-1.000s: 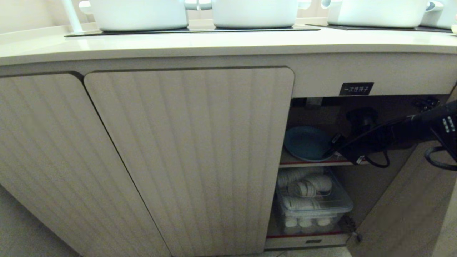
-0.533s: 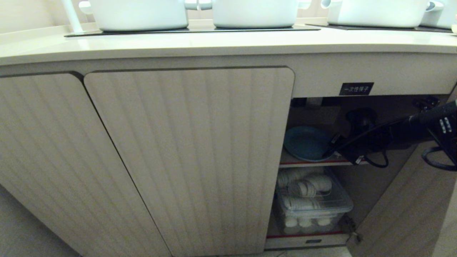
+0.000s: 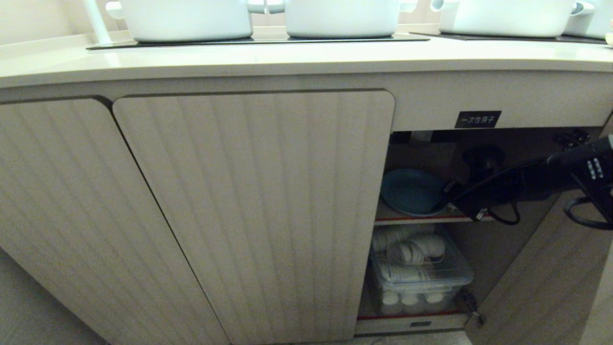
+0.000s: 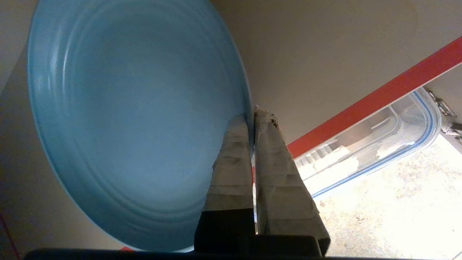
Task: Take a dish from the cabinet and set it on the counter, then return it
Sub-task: Put it back into the cabinet
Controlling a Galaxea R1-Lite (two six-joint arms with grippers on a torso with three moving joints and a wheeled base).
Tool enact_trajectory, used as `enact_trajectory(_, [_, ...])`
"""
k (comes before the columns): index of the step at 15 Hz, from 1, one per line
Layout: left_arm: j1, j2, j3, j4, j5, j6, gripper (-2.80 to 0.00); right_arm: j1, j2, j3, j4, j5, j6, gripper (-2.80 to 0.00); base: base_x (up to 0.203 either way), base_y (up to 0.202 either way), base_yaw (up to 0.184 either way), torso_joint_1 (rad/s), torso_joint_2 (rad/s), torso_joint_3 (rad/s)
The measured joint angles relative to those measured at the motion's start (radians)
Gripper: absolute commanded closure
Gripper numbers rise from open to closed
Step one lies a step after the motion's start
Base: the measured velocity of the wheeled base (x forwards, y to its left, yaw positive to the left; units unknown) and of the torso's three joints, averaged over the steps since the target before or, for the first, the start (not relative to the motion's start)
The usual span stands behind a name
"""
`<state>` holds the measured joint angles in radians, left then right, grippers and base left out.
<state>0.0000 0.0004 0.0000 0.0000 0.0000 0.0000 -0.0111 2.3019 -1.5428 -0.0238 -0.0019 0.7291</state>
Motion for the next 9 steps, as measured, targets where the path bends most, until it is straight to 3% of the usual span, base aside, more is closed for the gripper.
enact_trajectory(9, [0.000, 0.000, 0.000, 0.000, 0.000, 0.000, 0.00, -0.001, 0.012, -0.032, 0.014, 0.001, -0.003, 0.00, 0.000, 0.000, 0.000, 0.000, 0.00, 0.000])
